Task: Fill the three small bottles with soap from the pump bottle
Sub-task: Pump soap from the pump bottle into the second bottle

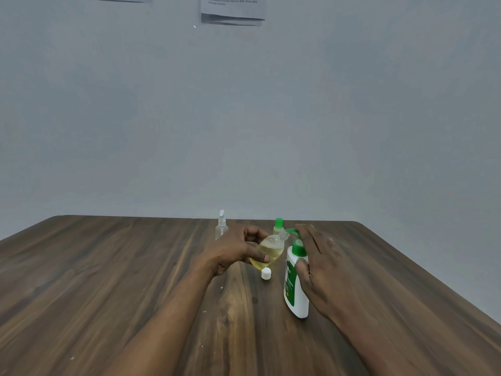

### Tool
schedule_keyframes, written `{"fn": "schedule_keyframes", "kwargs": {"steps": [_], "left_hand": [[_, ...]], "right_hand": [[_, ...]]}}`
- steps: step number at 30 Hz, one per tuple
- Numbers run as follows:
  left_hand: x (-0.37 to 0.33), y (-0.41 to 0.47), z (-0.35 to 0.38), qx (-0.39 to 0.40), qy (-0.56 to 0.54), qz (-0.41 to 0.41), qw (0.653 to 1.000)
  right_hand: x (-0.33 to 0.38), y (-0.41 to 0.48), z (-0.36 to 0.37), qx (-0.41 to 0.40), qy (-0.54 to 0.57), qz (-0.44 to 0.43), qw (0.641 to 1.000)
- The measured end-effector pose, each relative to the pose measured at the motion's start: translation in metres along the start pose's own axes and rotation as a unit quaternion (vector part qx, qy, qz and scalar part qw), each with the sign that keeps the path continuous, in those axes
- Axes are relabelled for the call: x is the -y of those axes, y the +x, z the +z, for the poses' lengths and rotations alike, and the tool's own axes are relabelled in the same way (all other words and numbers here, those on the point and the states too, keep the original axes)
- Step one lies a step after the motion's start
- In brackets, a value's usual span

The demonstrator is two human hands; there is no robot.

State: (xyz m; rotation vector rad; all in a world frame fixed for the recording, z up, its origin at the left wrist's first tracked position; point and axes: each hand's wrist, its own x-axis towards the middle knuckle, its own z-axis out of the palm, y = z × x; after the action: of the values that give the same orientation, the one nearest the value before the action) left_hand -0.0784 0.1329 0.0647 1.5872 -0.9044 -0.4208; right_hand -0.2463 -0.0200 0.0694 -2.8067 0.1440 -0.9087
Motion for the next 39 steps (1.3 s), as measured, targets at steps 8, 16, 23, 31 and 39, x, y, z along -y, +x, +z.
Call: {"fn": "schedule_keyframes", "kwargs": {"steps": [8,16,23,31,39], "left_hand": [[-0.0005,-0.0002,-0.0005,-0.007,0.002,0.003,1.0],[-0.002,-0.0017,-0.0002,-0.002,-0.01,0.005,1.0],[-0.0008,-0.0009,0.0007,-0.004,0.0,0.004,1.0],[-0.0023,-0.0014,0.0001,-0.002,0.008,0.004,1.0],[-0.0017,-0.0017,-0.0007,-0.002,0.0,0.0,1.0]], "right_hand": [[0.0029,-0.0019,-0.0005,0.002,0.002,-0.003,1.0],[0.001,-0.0025,-0.0013,0.004,-0.017,-0.002,1.0],[0.002,-0.0027,0.0008,0.012,-0.007,-0.003,1.0],[0.0025,-0.0028,-0.0013,0.009,0.001,0.001,1.0],[0.0027,-0.0021,-0.0022,0.006,0.015,0.012,1.0]]}}
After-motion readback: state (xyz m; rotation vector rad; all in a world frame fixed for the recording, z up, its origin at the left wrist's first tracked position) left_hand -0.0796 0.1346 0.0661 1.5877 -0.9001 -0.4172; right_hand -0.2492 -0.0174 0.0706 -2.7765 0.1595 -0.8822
